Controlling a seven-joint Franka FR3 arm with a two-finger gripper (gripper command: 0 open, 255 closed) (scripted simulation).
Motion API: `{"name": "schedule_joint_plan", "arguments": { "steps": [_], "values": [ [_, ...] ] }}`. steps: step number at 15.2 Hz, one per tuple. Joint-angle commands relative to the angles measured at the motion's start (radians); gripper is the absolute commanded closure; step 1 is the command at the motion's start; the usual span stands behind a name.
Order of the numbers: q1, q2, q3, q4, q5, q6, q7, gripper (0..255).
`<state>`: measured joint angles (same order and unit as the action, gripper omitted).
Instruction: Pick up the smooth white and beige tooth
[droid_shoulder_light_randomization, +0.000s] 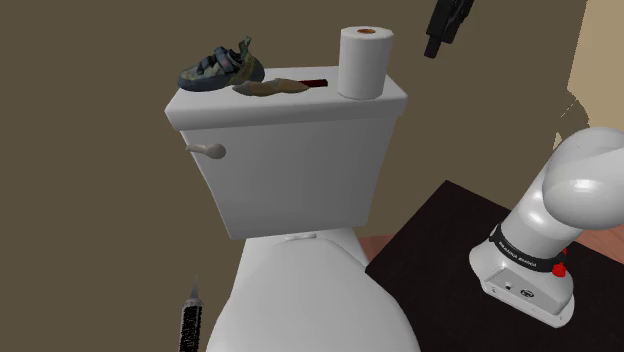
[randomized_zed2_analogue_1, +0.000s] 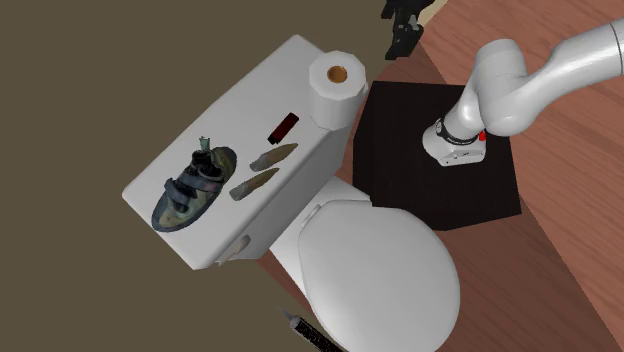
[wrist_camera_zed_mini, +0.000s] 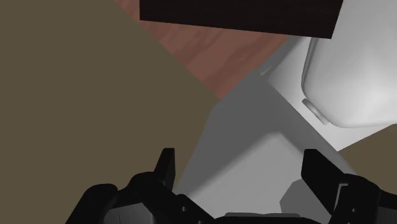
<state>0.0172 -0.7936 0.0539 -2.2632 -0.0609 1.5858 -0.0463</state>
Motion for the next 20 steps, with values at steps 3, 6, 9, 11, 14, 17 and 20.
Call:
{"name": "schedule_joint_plan", "arguments": {
  "steps": [3,6,9,11,14,17,20],
  "values": [
    [0.016,0.057,0.011,0.021,0.018,0.040,-0.003,0],
    [0.039,0.144,0.028,0.060,0.044,0.096,-0.009,0],
    [0.061,0.233,0.045,0.108,0.067,0.145,-0.016,0],
    [0.075,0.293,0.057,0.145,0.081,0.174,-0.022,0],
    [0.095,0.383,0.077,0.207,0.099,0.211,-0.031,0],
    [0.114,0.473,0.097,0.277,0.113,0.240,-0.040,0],
    [0.133,0.565,0.119,0.356,0.124,0.262,-0.047,0]
  ]
}}
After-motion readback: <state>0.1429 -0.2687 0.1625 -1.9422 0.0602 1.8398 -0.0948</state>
